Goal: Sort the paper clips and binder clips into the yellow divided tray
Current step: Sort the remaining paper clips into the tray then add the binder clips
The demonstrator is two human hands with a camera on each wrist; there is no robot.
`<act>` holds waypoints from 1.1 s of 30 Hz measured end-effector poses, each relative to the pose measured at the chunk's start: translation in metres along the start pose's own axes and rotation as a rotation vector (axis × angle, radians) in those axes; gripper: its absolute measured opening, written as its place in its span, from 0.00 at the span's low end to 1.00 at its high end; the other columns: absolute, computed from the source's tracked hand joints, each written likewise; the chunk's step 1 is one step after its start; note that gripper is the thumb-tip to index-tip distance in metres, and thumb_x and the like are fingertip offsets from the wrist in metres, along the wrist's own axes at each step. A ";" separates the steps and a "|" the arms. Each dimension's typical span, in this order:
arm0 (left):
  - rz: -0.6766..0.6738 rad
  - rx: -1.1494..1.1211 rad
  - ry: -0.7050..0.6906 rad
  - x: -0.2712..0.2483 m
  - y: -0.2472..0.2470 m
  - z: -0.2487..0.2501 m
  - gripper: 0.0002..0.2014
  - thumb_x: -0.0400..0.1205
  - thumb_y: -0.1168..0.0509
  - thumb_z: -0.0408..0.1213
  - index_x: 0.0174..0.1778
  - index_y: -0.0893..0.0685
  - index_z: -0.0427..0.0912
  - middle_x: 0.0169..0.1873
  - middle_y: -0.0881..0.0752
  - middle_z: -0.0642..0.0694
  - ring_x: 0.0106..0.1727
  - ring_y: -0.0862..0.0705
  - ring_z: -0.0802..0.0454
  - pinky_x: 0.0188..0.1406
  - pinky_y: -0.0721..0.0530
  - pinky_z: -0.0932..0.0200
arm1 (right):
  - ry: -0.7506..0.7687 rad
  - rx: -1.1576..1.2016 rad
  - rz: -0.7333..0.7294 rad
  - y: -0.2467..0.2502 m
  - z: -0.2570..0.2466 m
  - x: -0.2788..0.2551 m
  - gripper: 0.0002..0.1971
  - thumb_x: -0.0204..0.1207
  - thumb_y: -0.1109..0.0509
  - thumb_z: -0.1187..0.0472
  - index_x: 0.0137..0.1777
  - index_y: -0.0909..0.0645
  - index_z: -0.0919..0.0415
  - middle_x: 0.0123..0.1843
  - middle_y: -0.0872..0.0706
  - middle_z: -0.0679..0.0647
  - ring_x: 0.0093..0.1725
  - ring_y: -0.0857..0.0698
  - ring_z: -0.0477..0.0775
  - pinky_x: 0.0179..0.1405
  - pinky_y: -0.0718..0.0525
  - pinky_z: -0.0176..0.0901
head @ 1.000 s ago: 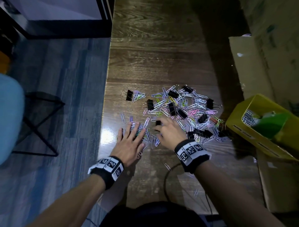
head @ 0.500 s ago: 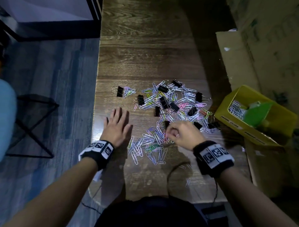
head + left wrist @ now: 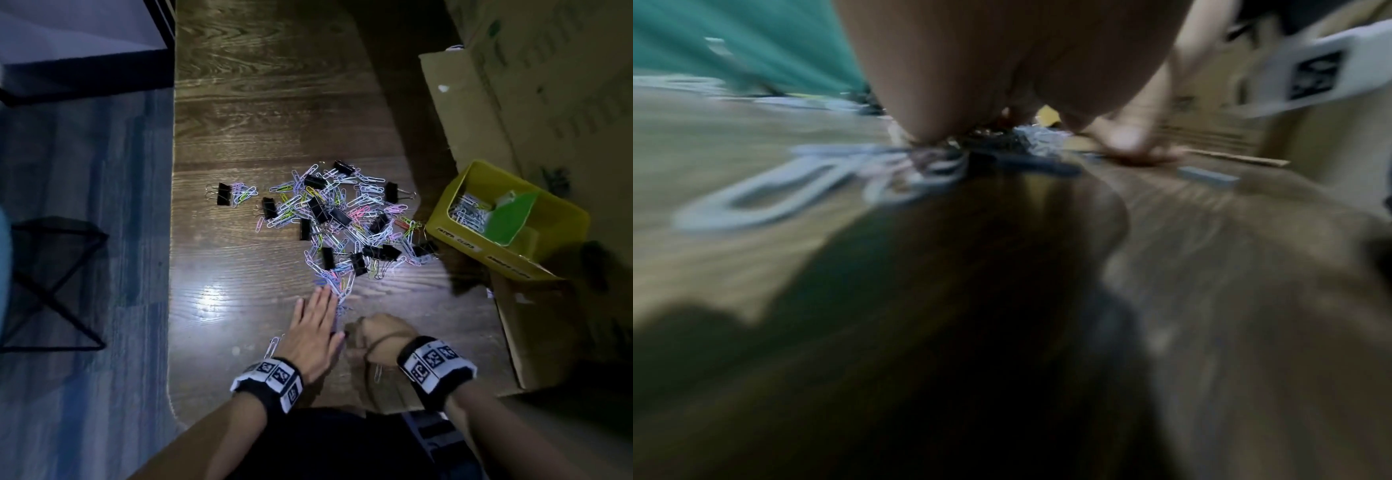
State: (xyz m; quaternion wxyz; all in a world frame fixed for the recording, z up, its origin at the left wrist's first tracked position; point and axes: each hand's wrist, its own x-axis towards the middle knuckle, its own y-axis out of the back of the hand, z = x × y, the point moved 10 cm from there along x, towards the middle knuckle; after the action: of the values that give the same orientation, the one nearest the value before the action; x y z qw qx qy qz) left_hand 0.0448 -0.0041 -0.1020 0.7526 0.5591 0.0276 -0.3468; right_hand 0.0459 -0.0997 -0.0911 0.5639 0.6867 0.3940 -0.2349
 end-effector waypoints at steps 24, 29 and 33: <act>0.033 -0.094 0.146 -0.001 0.049 0.005 0.14 0.79 0.40 0.51 0.54 0.25 0.46 0.55 0.19 0.42 0.51 0.17 0.37 0.46 0.19 0.48 | 0.053 0.217 0.357 0.035 -0.003 -0.006 0.11 0.71 0.27 0.49 0.42 0.22 0.54 0.51 0.17 0.54 0.51 0.18 0.56 0.45 0.26 0.41; -0.043 -0.045 0.181 -0.001 0.045 -0.009 0.43 0.66 0.30 0.65 0.73 0.43 0.61 0.64 0.34 0.48 0.58 0.21 0.45 0.46 0.16 0.45 | -0.097 0.195 0.510 0.043 0.025 -0.016 0.42 0.61 0.22 0.39 0.71 0.35 0.54 0.68 0.34 0.58 0.67 0.31 0.56 0.67 0.28 0.47; -0.052 0.014 0.126 0.006 0.033 0.003 0.38 0.69 0.29 0.58 0.72 0.37 0.57 0.68 0.35 0.46 0.63 0.25 0.43 0.50 0.16 0.44 | -0.032 0.217 0.459 0.035 0.016 -0.007 0.39 0.67 0.23 0.44 0.76 0.35 0.53 0.71 0.33 0.58 0.72 0.33 0.57 0.70 0.29 0.49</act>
State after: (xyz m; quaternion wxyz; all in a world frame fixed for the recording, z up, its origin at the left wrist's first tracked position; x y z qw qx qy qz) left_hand 0.0669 -0.0051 -0.0760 0.7362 0.5842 0.0871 -0.3304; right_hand 0.0714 -0.1185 -0.0691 0.5316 0.8108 0.1916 -0.1524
